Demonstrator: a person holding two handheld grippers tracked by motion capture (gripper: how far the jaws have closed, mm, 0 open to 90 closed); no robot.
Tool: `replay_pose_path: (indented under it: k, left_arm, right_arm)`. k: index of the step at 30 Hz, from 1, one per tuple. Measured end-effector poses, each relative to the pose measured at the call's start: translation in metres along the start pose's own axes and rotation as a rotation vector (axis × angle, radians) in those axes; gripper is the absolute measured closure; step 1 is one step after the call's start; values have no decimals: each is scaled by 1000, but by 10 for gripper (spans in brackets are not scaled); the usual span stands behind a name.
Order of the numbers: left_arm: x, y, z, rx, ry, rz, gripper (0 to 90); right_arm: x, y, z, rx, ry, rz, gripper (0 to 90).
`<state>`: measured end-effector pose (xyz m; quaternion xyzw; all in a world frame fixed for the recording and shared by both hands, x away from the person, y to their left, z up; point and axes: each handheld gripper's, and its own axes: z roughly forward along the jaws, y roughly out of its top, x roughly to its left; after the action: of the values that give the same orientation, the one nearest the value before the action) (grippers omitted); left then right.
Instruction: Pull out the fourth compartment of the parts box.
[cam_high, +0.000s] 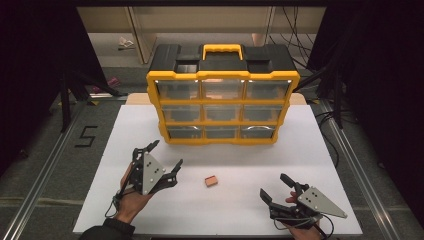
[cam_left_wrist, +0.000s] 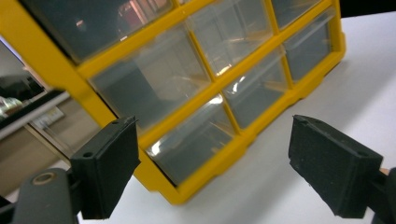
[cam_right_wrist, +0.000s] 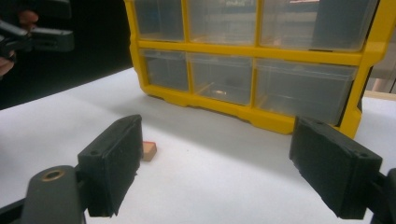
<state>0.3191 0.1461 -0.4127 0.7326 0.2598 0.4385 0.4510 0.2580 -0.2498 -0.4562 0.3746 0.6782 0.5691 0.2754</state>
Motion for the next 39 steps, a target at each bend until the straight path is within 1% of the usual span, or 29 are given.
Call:
replay_pose_path:
  k: [1, 2, 3, 4, 6, 9, 11, 12, 13, 14, 15, 16, 17, 18, 20, 21, 23, 24, 25, 26, 27, 28, 30, 32, 35, 36, 37, 38, 39]
  left_arm:
    - [1, 3, 2, 0, 2, 11, 158]
    - [4, 8, 6, 7, 14, 50, 158]
    - [4, 8, 6, 7, 14, 50, 158]
    - [5, 11, 8, 11, 23, 73, 158]
    - [6, 15, 11, 22, 47, 135, 158]
    - [4, 20, 14, 25, 57, 167, 162]
    - [4, 22, 18, 40, 79, 222, 162]
    - [4, 22, 18, 40, 79, 222, 163]
    - [5, 23, 20, 40, 85, 237, 163]
    - [5, 26, 22, 44, 100, 285, 168]
    - [5, 26, 22, 44, 100, 285, 169]
    - [6, 30, 23, 45, 114, 329, 171]
    - [6, 30, 23, 45, 114, 329, 173]
    - [6, 34, 26, 41, 127, 359, 176]
    - [8, 36, 31, 45, 147, 399, 184]
    - [8, 36, 31, 45, 147, 399, 185]
    - [10, 37, 36, 57, 157, 419, 185]
    - [11, 38, 41, 65, 169, 443, 189]
    - [12, 38, 43, 68, 176, 457, 191]
    - [13, 39, 45, 67, 182, 470, 193]
    - [13, 39, 45, 67, 182, 470, 199]
    - [14, 41, 48, 68, 194, 494, 204]
    - [14, 41, 51, 63, 200, 503, 210]
    - [15, 42, 54, 72, 207, 535, 215]
    - [16, 42, 59, 70, 216, 566, 240]
    - [17, 43, 63, 72, 227, 600, 245]
    - [17, 43, 63, 72, 227, 600, 251]
    - [17, 44, 66, 76, 237, 627, 260]
    - [17, 44, 66, 76, 237, 627, 269]
  right_arm:
    - [0, 0, 0, 0, 0, 0, 183]
    - [0, 0, 0, -1, 1, 2, 183]
    - [0, 0, 0, 0, 1, 2, 184]
    - [-1, 0, 0, 0, 1, 2, 183]
    - [0, 0, 0, 3, 1, 6, 183]
    - [-1, 0, 0, 2, 3, 7, 184]
    - [0, 0, 0, 0, 7, 4, 184]
    - [0, 0, 0, -2, 7, 3, 184]
    - [0, 0, 0, -2, 7, 3, 184]
    - [0, 0, 0, -2, 10, 3, 184]
    - [0, 0, 0, -2, 10, 3, 184]
    - [0, 0, 0, -3, 10, 3, 184]
    - [0, 0, 0, -3, 10, 3, 184]
    - [0, 0, 0, -1, 9, 4, 184]
    - [0, 0, 0, -2, 9, 3, 184]
    - [0, 0, 0, -2, 9, 3, 184]
    - [0, 0, 0, -3, 10, 2, 185]
    - [0, 0, 0, -3, 10, 1, 185]
    - [0, 0, 0, -2, 10, 2, 185]
    - [0, 0, 0, -2, 10, 3, 185]
    - [0, 0, 0, -2, 10, 3, 185]
    - [-1, 0, 0, -2, 10, 1, 185]
    - [-1, -1, 0, -1, 13, 2, 185]
    - [0, -1, 1, 0, 13, 4, 185]
    - [-1, -1, 0, 0, 14, 5, 188]
    - [-1, -1, 0, 1, 14, 6, 188]
    - [-1, -1, 0, 1, 14, 7, 188]
    - [-1, -1, 1, 1, 15, 7, 188]
    - [-1, -1, 1, 1, 15, 6, 188]
